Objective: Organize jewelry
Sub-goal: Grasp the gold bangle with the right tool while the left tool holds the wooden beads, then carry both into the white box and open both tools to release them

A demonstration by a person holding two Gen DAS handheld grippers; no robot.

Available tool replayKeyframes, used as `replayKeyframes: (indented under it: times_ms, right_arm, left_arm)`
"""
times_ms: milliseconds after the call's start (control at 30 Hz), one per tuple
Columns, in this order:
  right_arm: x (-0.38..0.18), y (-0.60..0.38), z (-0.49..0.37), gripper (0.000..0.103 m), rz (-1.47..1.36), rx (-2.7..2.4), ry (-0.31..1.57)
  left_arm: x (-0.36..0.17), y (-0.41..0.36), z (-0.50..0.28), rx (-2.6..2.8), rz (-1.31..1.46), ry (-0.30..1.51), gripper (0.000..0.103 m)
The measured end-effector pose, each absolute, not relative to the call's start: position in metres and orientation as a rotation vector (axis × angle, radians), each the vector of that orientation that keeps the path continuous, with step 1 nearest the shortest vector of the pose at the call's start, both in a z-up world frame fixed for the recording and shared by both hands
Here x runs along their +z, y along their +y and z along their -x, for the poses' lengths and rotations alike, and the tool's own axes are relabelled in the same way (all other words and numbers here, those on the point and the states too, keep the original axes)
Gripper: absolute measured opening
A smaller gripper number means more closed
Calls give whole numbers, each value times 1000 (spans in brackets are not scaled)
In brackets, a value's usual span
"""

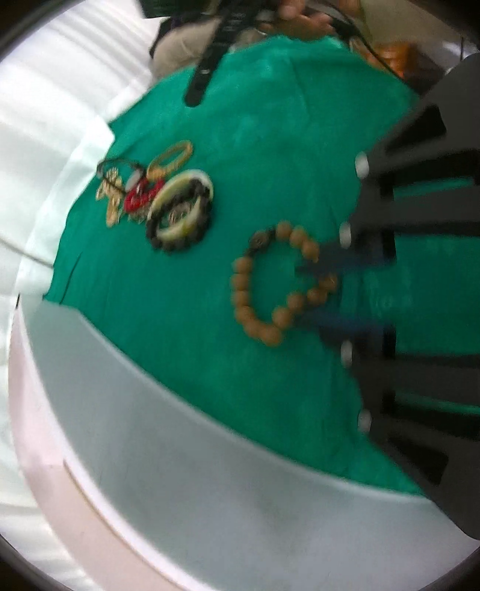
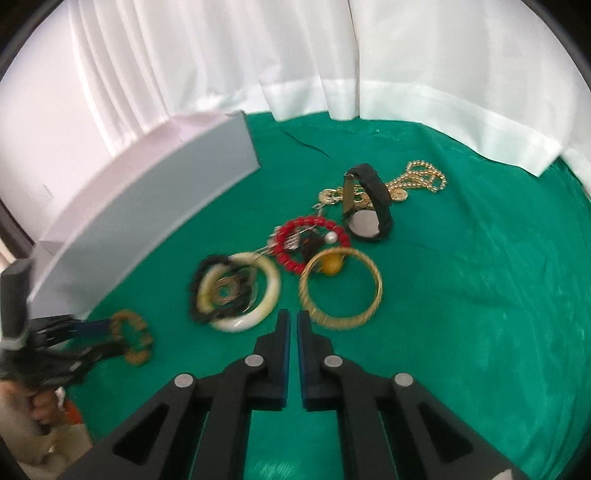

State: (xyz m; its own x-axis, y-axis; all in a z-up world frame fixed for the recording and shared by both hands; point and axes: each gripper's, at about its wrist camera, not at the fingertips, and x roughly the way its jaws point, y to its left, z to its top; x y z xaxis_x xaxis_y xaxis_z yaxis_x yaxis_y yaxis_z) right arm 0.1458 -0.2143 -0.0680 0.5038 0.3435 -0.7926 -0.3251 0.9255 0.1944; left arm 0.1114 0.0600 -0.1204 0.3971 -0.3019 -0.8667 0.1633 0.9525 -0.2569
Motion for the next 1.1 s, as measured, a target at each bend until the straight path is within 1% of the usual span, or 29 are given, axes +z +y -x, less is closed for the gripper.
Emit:
replayKeyframes:
  times_ms: [200,333,500,567,667,700,733,767,800,1000,1033,1067,1100]
  right_arm:
    - [-48,-211,-94,4,-62,450,909]
    - [-37,-210,-78,4,-95,467,880]
    - [-30,-213,-77,4,-128,498,879]
    - [-28,-215,-81,4,-82,474,870]
    - [-43,-212,-104,5,-5,455,926]
    - [-51,-210,-114,7,21,442,938]
    - [-60,-208,-128,17,42,427,952]
    - [-69,-207,-142,24,62,403,959]
    - [-76,-206,-152,34,69,393,965]
    - [-109,-188,-206,34,151,371,1027]
    - [-115,-185,-212,33,155,374,1044]
    - [-121,-182,-217,31,159,393,1064]
    - [-125,-179,-218,20,175,406,1078]
  left_arm:
    - [-114,57,-103,-330,143,1106,9]
    - [-101,62,-93,-342,152,1082,9]
    - [-72,66,-85,-369,189,1023,9]
    - [-61,65,-86,-375,192,993,9]
    - [-51,63,-87,-379,187,969,9]
    - [-51,63,-89,-376,187,968,9]
    - [-51,63,-90,-371,189,969,9]
    - [-51,63,-91,-367,194,971,9]
    - [-52,63,-92,-364,199,971,9]
    - [-53,61,-97,-359,200,973,9]
    - [-52,62,-97,-361,201,975,9]
    - [-52,61,-99,-363,206,977,9]
    - [-52,61,-99,-364,209,978,9]
